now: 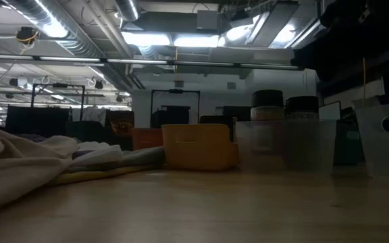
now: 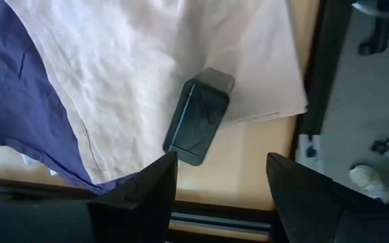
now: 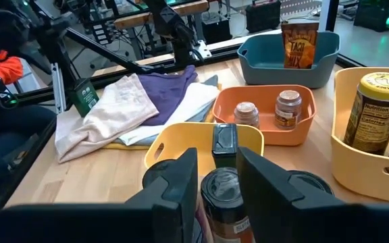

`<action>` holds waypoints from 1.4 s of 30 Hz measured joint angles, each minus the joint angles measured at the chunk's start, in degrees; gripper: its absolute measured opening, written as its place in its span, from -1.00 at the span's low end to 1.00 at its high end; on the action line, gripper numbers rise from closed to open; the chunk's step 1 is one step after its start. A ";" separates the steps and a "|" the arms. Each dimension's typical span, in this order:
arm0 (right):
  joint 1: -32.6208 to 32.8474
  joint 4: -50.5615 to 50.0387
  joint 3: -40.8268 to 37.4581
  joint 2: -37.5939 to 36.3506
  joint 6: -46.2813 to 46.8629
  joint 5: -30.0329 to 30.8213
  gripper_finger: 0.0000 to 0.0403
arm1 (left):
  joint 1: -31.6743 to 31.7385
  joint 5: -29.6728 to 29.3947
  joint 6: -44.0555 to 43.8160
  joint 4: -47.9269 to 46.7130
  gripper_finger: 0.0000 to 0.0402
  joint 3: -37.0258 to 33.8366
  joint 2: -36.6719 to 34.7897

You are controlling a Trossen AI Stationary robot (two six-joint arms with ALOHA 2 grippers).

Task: Sort spices by type
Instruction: Put the black seasoning can into the small yellow bin

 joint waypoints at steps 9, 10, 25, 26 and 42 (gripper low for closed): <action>0.00 0.08 0.00 0.00 0.00 0.00 -0.49 | 0.15 -0.06 3.12 0.02 0.04 -4.79 0.04; 0.00 0.10 0.00 -0.02 0.00 0.00 -0.49 | 0.15 -0.04 3.06 0.13 0.04 -5.21 0.04; 0.00 0.05 0.00 -0.01 -0.01 0.00 -0.49 | 0.17 -0.21 3.93 1.62 0.04 -6.40 0.13; 0.00 0.05 0.00 -0.02 0.00 0.00 -0.49 | 0.17 -0.24 4.01 1.79 0.04 -6.40 0.13; 0.00 0.00 0.00 0.00 -0.02 0.00 -0.49 | 0.94 -0.50 5.93 2.90 0.04 -6.40 0.13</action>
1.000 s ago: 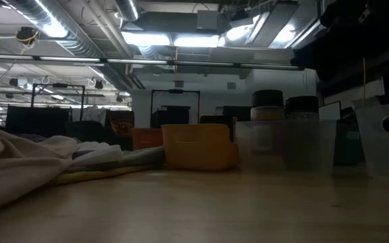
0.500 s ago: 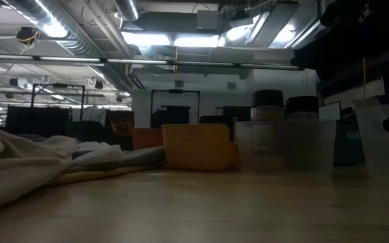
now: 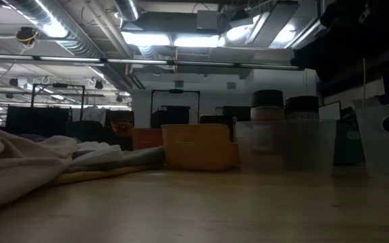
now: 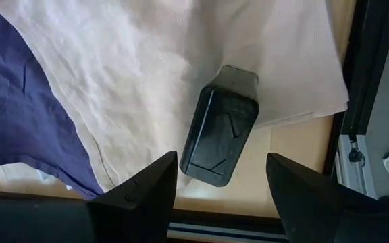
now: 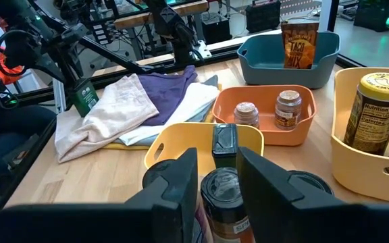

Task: Sort spices by type
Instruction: Put the black seasoning can into the small yellow bin

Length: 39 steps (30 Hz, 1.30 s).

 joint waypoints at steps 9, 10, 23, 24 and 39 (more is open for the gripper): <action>0.00 -0.01 0.00 0.00 0.00 0.00 -0.49 | 0.01 -0.17 1.21 1.14 0.04 0.02 0.00; 0.00 -0.01 0.00 -0.01 0.00 0.00 -0.49 | 0.08 -0.22 1.21 1.14 0.04 0.02 0.00; 0.01 -0.15 0.00 0.00 0.00 0.00 -0.49 | 1.01 -0.59 1.27 1.75 0.04 0.02 0.00; 0.02 -0.35 0.00 0.00 0.00 0.00 -0.49 | 1.01 -0.59 1.03 1.80 0.04 0.02 0.00; 0.00 -1.39 0.00 0.00 -0.02 0.00 -0.49 | 1.01 -0.59 1.15 1.73 0.05 0.02 0.00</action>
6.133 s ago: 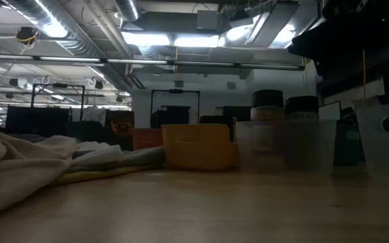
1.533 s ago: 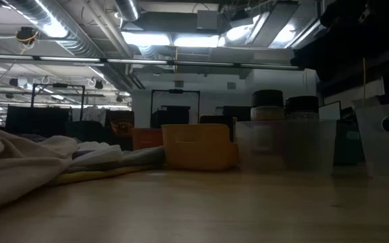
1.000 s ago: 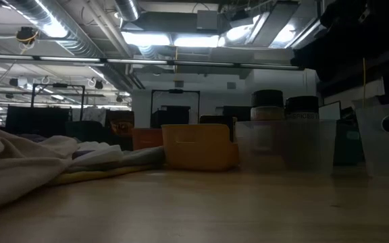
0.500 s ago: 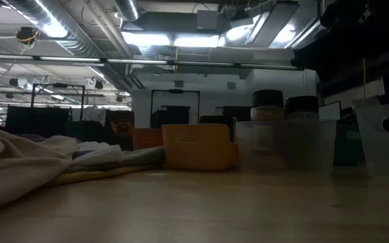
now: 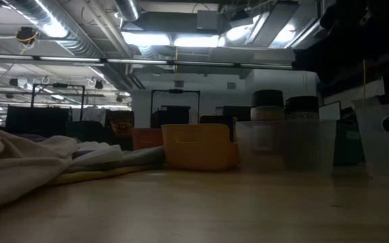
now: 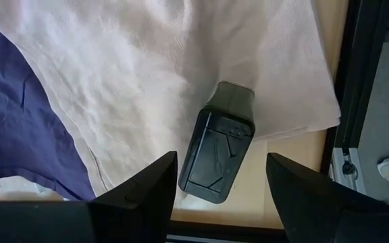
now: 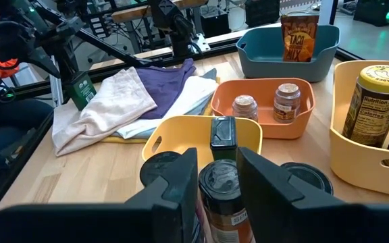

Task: Sort spices by type
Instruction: Put the black seasoning can into the small yellow bin

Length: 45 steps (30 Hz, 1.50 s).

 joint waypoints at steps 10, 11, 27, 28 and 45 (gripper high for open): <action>0.01 0.01 0.00 -0.01 0.00 0.00 -0.49 | 0.04 0.00 1.05 0.20 0.05 0.04 2.11; 0.01 0.02 0.00 0.00 0.00 0.00 -0.49 | 0.14 0.02 1.56 0.02 0.05 0.04 2.56; 0.02 0.02 -0.02 0.00 0.00 0.00 -0.49 | 0.85 0.02 1.97 -0.04 0.04 0.03 6.19; 0.01 0.02 0.00 -0.01 0.01 0.00 -0.49 | 0.85 0.01 1.97 0.12 0.02 0.04 6.19; 0.02 0.02 -0.02 -0.02 0.00 0.00 -0.49 | 5.77 6.20 7.00 -3.17 -0.43 1.98 6.10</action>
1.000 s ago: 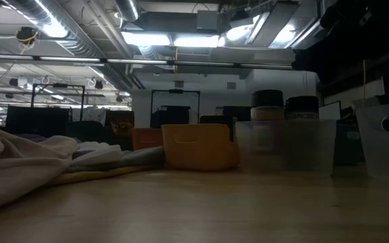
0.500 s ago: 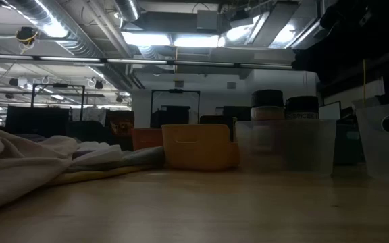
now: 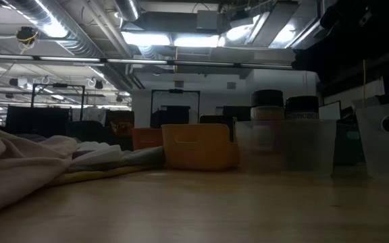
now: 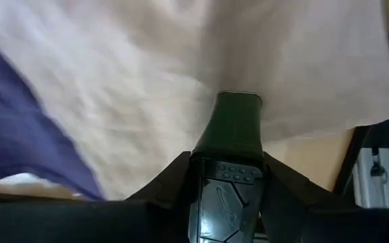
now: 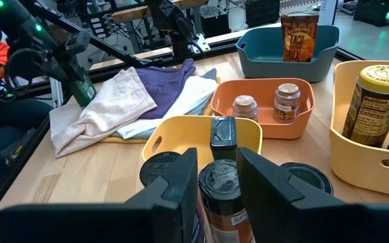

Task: Sort spices by type
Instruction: Put the black seasoning can into the small yellow bin

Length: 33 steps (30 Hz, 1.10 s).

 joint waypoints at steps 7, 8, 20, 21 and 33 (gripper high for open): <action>0.00 0.02 0.01 0.00 0.00 -0.01 -0.49 | 5.63 -0.54 6.42 -7.27 -0.43 6.49 -0.08; -0.01 0.02 0.01 0.00 0.00 -0.01 -0.49 | 6.54 -0.71 8.00 -7.00 -0.43 7.26 -0.31; 0.00 -0.44 0.00 0.00 0.02 0.00 -0.49 | 22.26 -12.95 31.88 -5.65 -0.43 14.80 -2.40; 0.00 -0.56 0.00 0.00 0.02 0.00 -0.49 | 23.93 -13.87 34.07 -5.29 -0.43 14.85 -2.40; 0.00 -1.18 0.00 0.00 0.02 0.00 -0.49 | 40.74 -14.93 50.62 10.04 -0.43 14.85 -2.32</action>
